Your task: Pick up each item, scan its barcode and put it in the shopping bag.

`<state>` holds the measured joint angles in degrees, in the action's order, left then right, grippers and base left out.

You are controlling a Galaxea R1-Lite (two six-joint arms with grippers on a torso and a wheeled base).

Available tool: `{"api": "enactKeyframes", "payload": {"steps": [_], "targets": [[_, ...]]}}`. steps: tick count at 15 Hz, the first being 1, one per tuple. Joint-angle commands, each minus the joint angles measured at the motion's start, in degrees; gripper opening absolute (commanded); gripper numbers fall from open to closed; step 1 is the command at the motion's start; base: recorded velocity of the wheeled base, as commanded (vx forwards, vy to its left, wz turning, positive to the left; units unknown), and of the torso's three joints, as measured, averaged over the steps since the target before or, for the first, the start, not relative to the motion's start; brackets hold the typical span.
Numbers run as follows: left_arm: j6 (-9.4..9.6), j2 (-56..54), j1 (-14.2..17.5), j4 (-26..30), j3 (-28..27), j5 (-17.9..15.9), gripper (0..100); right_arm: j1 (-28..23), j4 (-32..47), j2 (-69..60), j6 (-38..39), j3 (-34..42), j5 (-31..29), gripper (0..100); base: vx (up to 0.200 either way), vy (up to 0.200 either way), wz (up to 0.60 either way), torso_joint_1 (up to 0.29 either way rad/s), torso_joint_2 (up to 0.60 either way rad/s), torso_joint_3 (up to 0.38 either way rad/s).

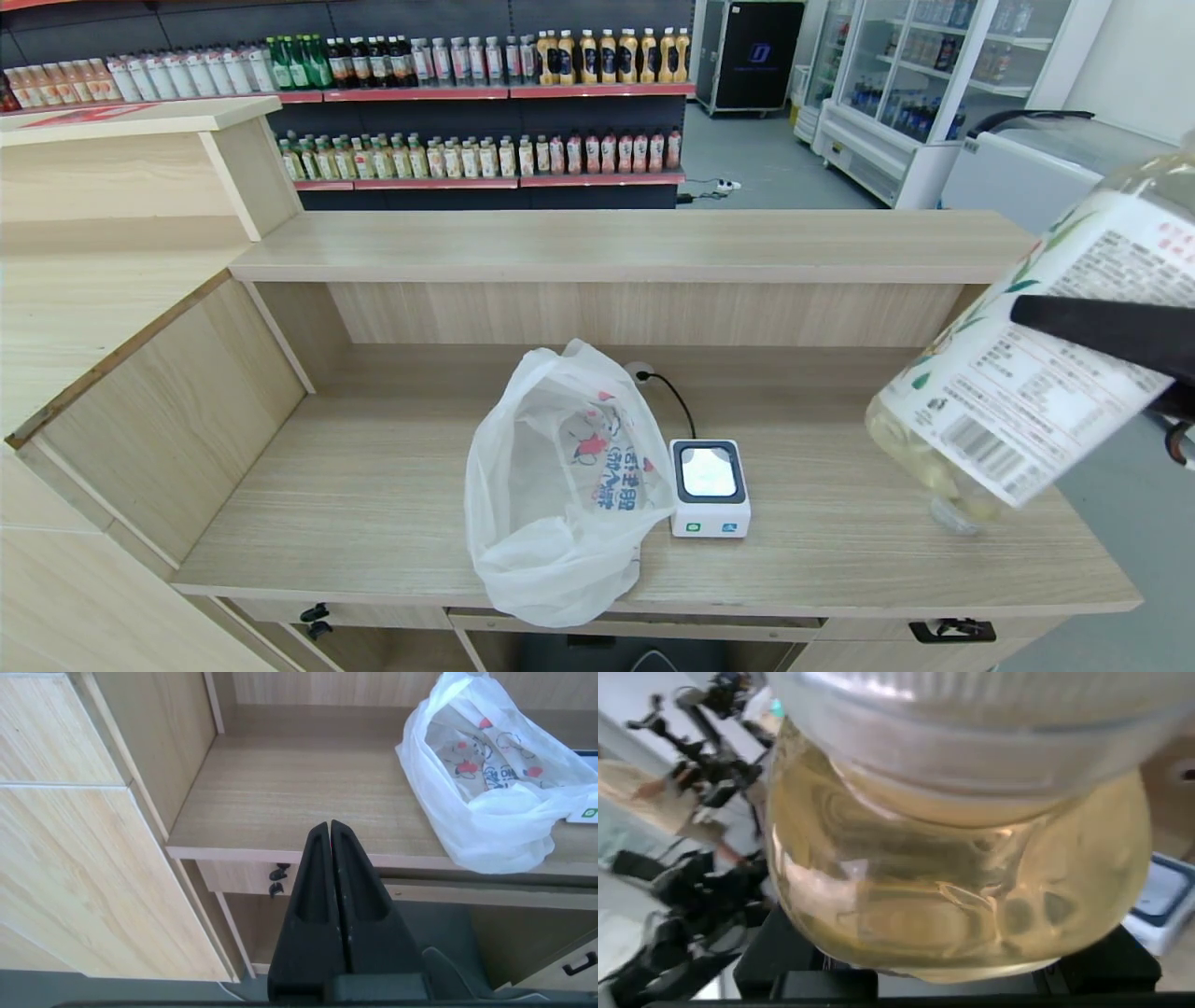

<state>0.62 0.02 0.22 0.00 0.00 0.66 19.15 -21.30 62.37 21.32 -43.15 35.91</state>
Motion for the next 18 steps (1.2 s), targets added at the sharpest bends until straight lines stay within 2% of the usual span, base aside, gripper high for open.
{"api": "enactKeyframes", "payload": {"steps": [1, 2, 3, 5, 7, 8, 9, 13, 17, 18], "targets": [[-0.01, 0.0, 0.0, 0.0, 0.0, 0.0, 0, -14.7, -1.6, 6.1, -11.4, 3.0, -2.1, 0, 0.0, 0.0, 0.0, 0.0, 0.0, 0.0], [-0.01, 0.0, 0.0, 0.0, 0.0, 0.0, 0, -18.5, -5.2, 7.9, -13.8, 5.7, -4.9, 0, 0.0, 0.0, 0.0, 0.0, 0.0, 0.0], [-0.01, 0.0, 0.0, 0.0, 0.0, 0.0, 0, -21.1, -8.7, 10.1, -14.6, 7.6, -10.3, 0, 0.0, 0.0, 0.0, 0.0, 0.0, 0.0], [-0.01, 0.0, 0.0, 0.0, 0.0, 0.0, 0, -21.9, -11.0, 12.1, -18.4, 10.1, -17.5, 0, 0.0, 0.0, 0.0, 0.0, 0.0, 0.0], [-0.01, 0.0, 0.0, 0.0, 0.0, 0.0, 0, -22.5, -11.6, 13.1, -26.9, 13.2, -19.3, 0, 0.0, 0.0, 0.0, 0.0, 0.0, 0.0], [-0.01, 0.0, 0.0, 0.0, 0.0, 0.0, 0, -24.2, -11.4, 14.5, -36.6, 14.4, -23.1, 0, 0.0, 0.0, 0.0, 0.0, 0.0, 0.0], [-0.01, 0.0, 0.0, 0.0, 0.0, 0.0, 0, -24.9, -11.5, 15.2, -41.6, 14.7, -26.3, 0, 0.0, 0.0, 0.0, 0.0, 0.0, 0.0], [-0.01, 0.0, 0.0, 0.0, 0.0, 0.0, 0, -24.6, -12.5, 14.4, -51.1, 15.8, -26.8, 0, 0.0, 0.0, 0.0, 0.0, 0.0, 0.0], [-0.01, 0.0, 0.0, 0.0, 0.0, 0.0, 0, -25.1, -13.7, 14.1, -53.8, 15.8, -27.1, 0, 0.0, 0.0, 0.0, 0.0, 0.0, 0.0], [-0.01, 0.0, 0.0, 0.0, 0.0, 0.0, 0, -25.1, -14.6, 14.0, -55.6, 16.2, -27.1, 0, 0.0, 0.0, 0.6, 0.002, 0.0, -0.002]]}}
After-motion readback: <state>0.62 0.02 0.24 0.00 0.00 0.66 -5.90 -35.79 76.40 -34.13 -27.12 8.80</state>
